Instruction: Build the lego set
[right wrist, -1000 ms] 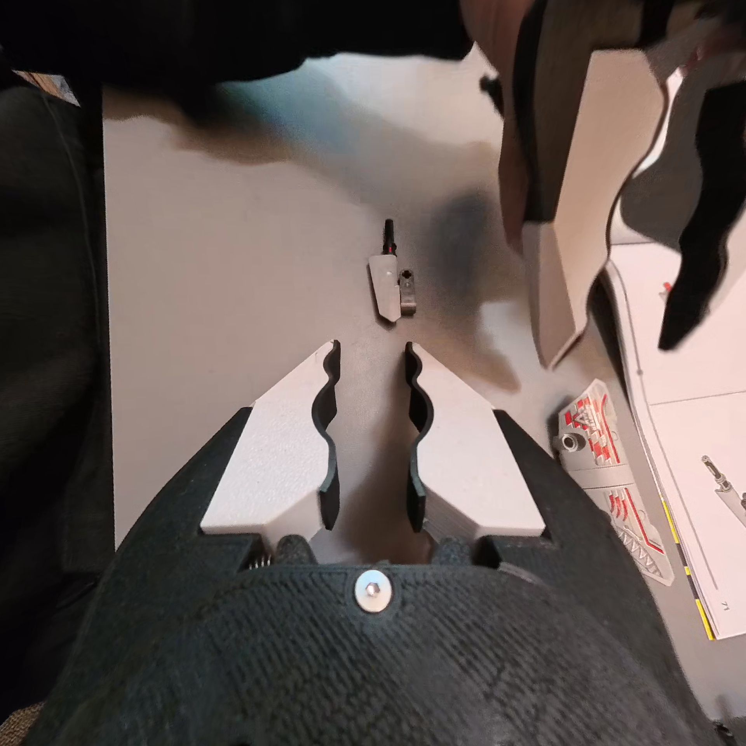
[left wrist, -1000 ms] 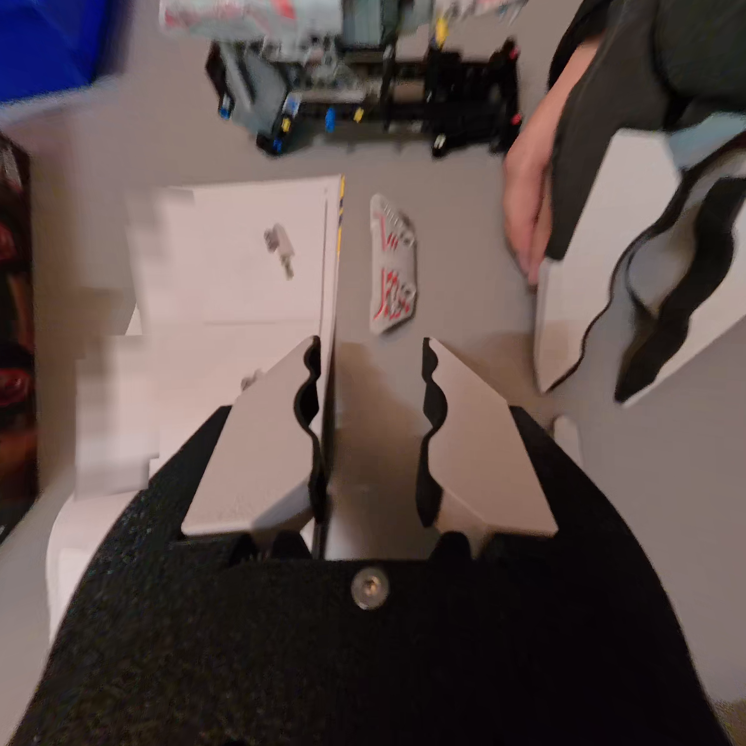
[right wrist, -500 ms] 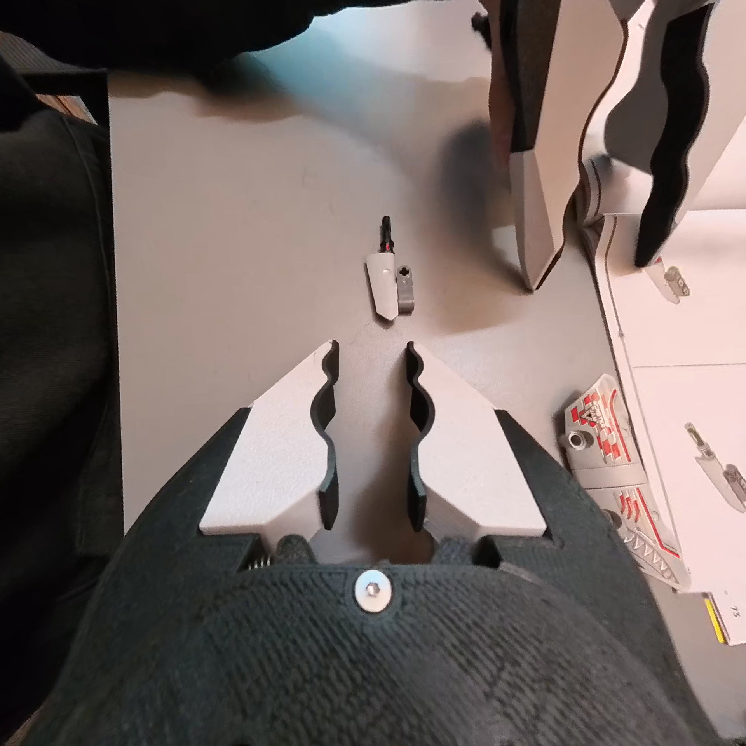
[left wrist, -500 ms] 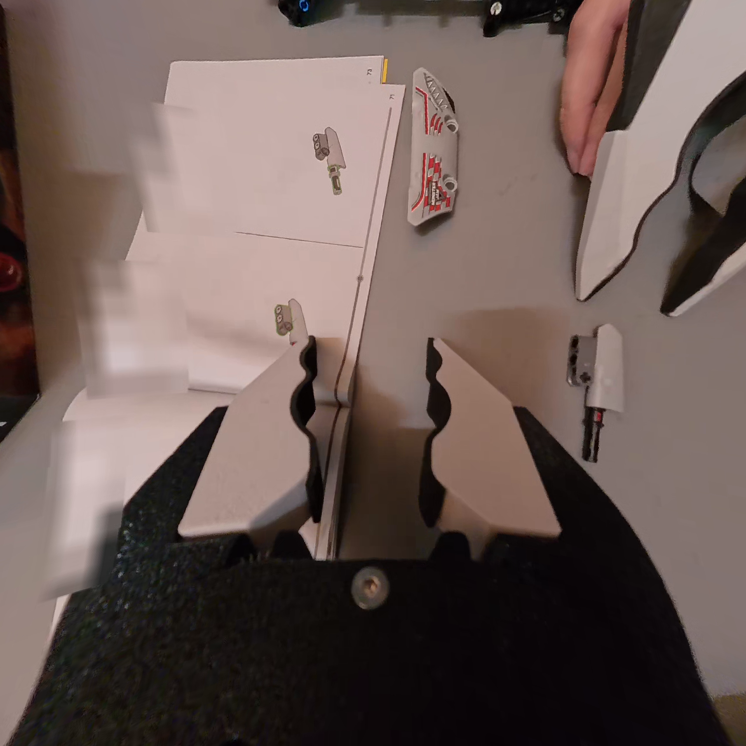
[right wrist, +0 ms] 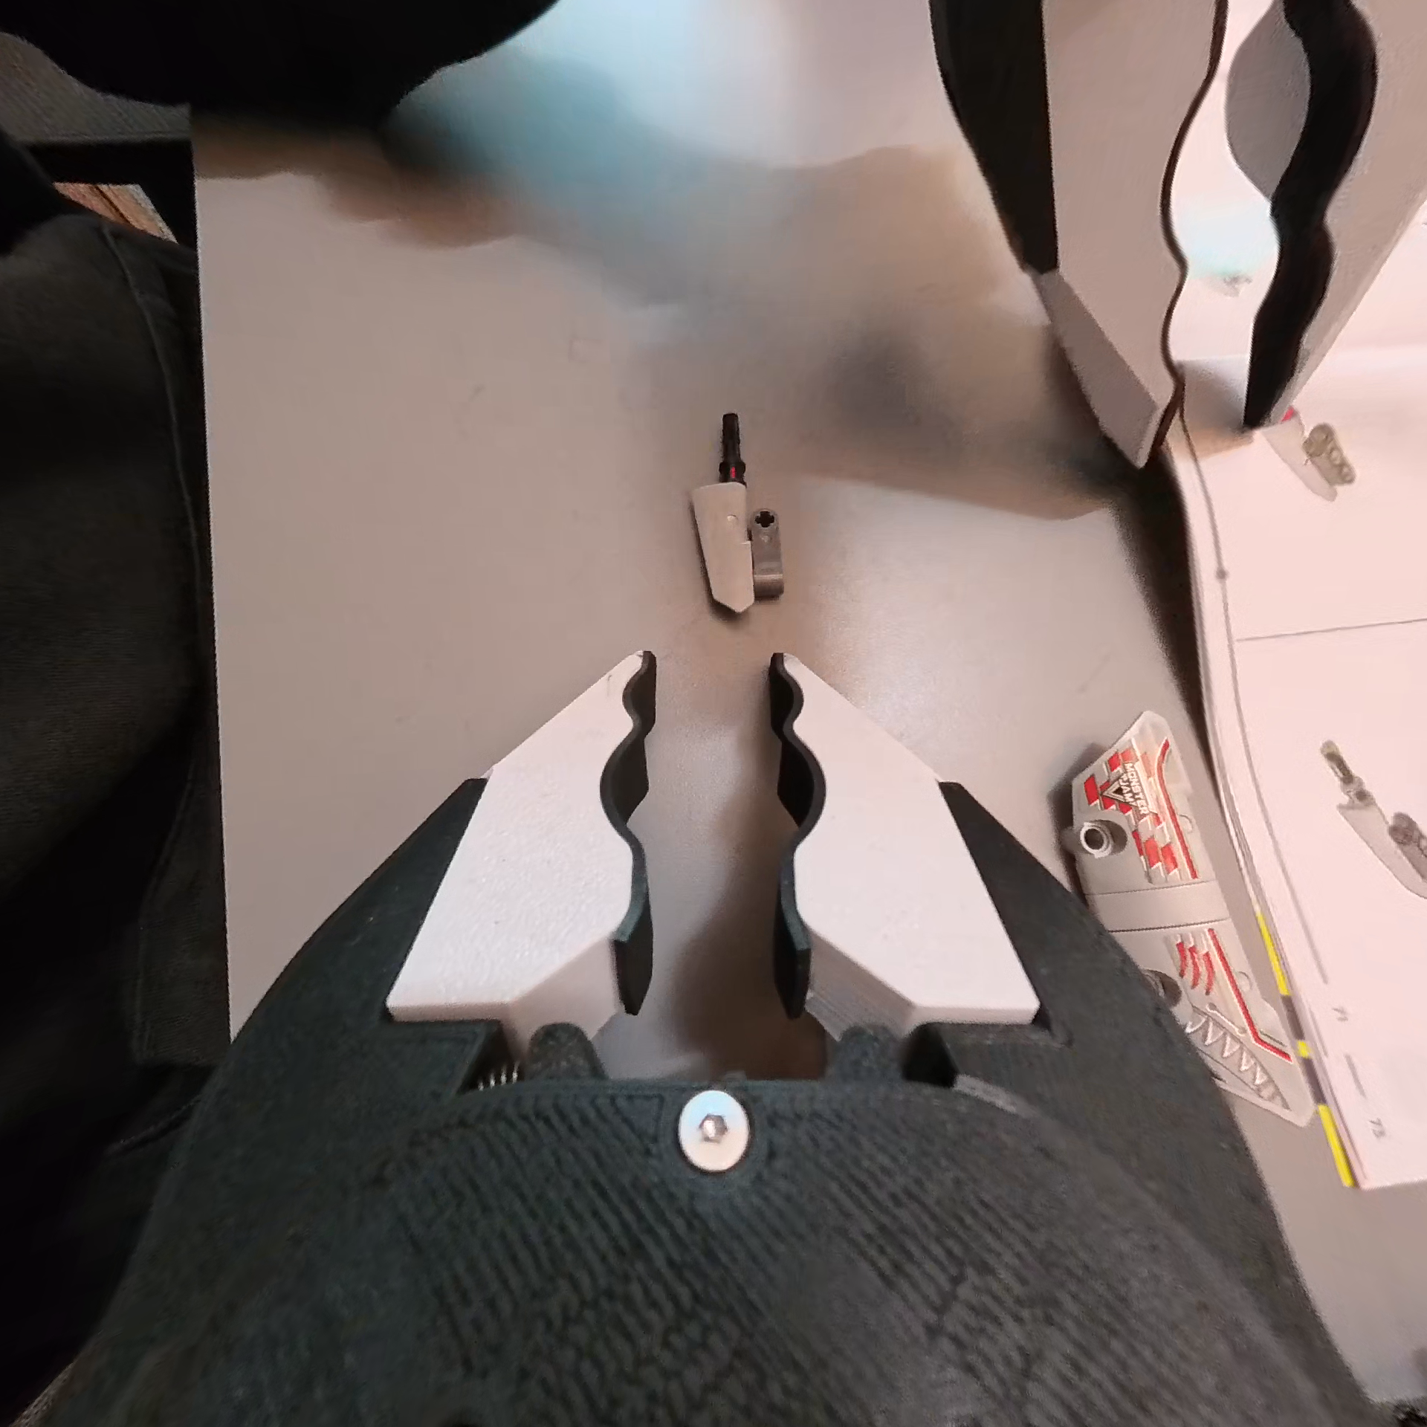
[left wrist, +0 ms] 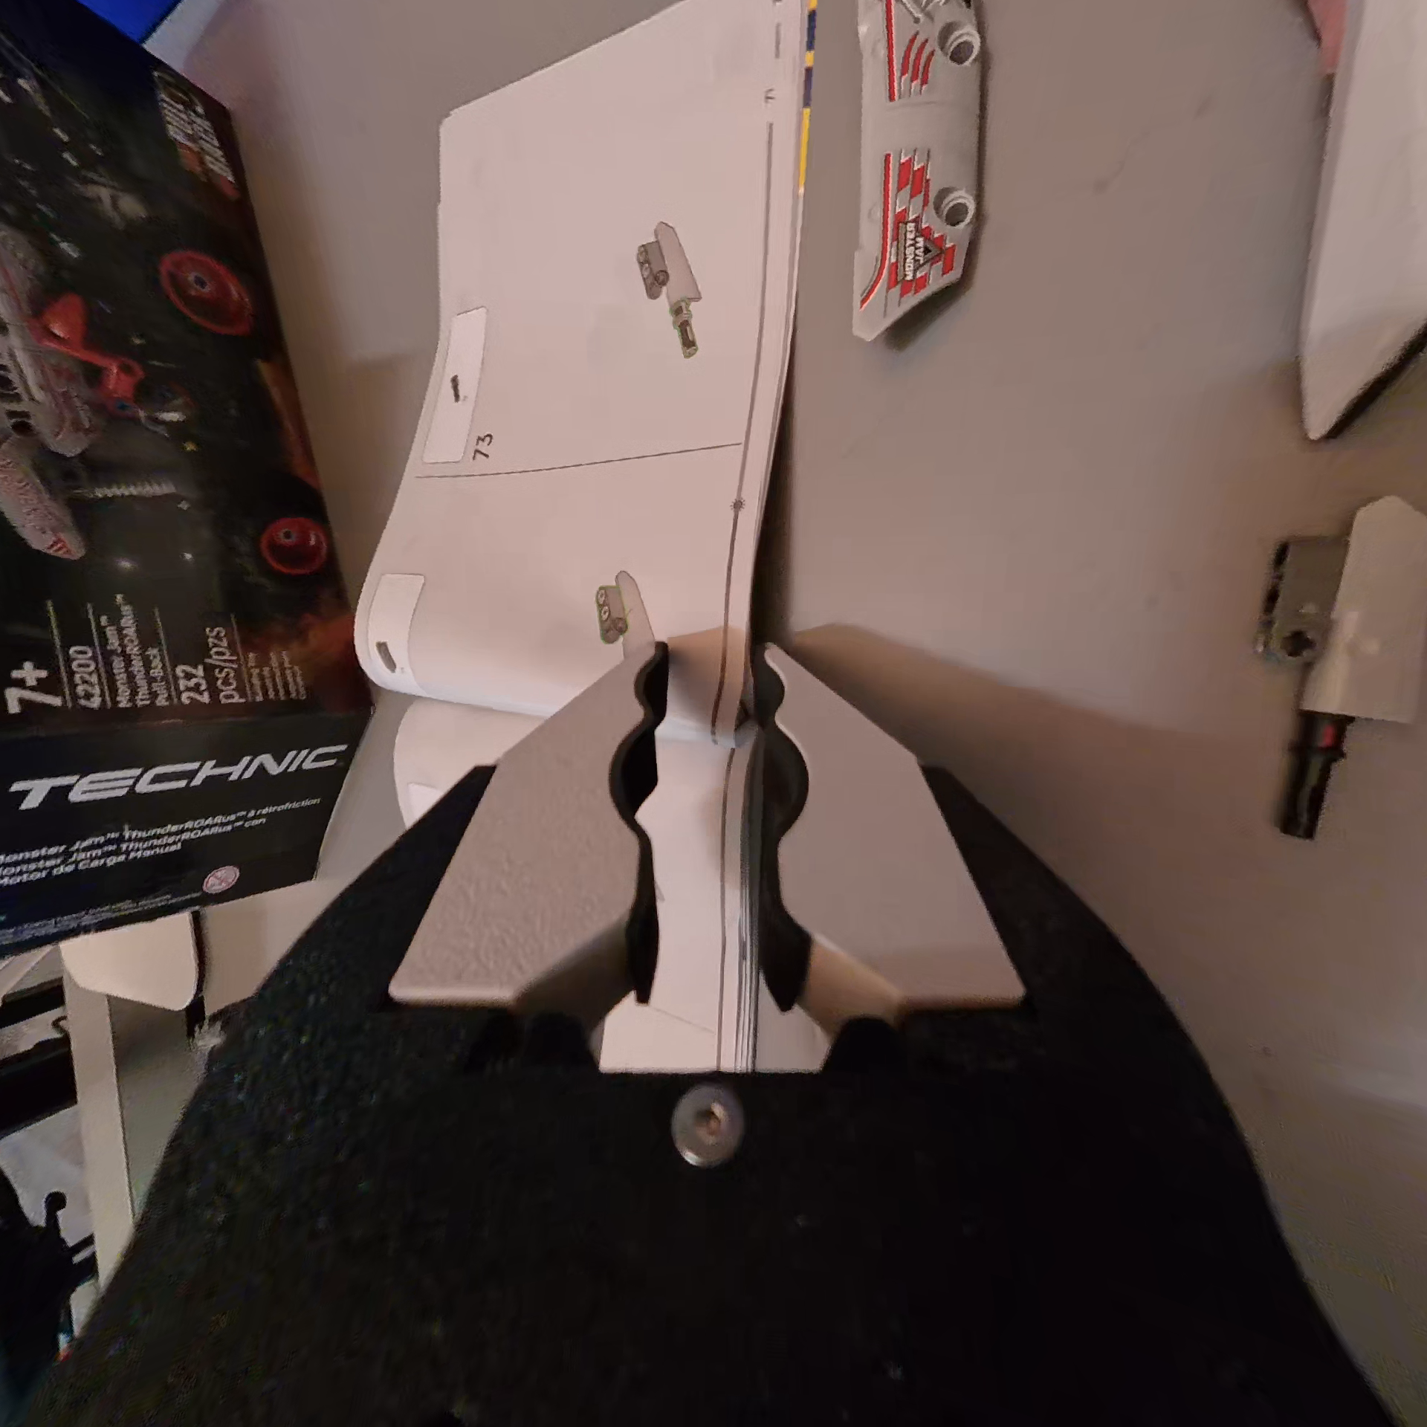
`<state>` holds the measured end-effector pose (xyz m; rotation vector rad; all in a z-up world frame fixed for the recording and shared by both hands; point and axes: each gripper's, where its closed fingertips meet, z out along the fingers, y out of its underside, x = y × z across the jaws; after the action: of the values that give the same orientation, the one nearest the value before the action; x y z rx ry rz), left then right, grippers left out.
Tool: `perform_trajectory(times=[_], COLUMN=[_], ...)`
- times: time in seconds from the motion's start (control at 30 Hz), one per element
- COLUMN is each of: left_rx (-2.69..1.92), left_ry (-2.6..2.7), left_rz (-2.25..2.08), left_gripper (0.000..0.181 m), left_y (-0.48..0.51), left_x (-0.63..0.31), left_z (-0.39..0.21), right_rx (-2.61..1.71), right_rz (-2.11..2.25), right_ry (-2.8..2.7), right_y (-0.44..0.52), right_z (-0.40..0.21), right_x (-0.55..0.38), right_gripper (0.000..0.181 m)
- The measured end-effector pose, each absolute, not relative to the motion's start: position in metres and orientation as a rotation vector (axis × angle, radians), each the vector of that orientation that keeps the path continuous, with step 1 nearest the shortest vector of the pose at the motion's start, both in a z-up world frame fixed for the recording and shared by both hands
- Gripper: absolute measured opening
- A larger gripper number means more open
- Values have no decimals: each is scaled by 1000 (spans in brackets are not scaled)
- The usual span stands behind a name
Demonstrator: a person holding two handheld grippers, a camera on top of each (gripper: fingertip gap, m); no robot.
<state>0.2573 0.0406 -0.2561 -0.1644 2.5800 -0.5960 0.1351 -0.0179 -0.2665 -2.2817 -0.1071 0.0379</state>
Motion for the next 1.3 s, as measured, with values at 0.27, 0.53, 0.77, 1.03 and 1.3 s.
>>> perform_trajectory(times=[0.27,0.53,0.77,1.03,1.3], left_rx=[-245,-256,-500,-1222,-1322], left_ry=[2567,2505,2226,1973,1817], left_rz=[-667,-607,-499,-738,-745], left_gripper=[22,7,5,5,3], left_y=[48,55,91,155,193], left_x=[254,261,269,261,275], left_z=[-247,-237,-222,-242,-233], right_rx=[-2282,-2282,-2282,-2282,-2282], right_rz=[39,41,40,40,43], right_ry=[-106,-106,-106,-106,-105], right_y=[-18,-18,-18,-18,-18], right_z=[-267,-267,-267,-267,-267], right_x=[135,135,135,135,135], right_gripper=[28,28,28,28,28])
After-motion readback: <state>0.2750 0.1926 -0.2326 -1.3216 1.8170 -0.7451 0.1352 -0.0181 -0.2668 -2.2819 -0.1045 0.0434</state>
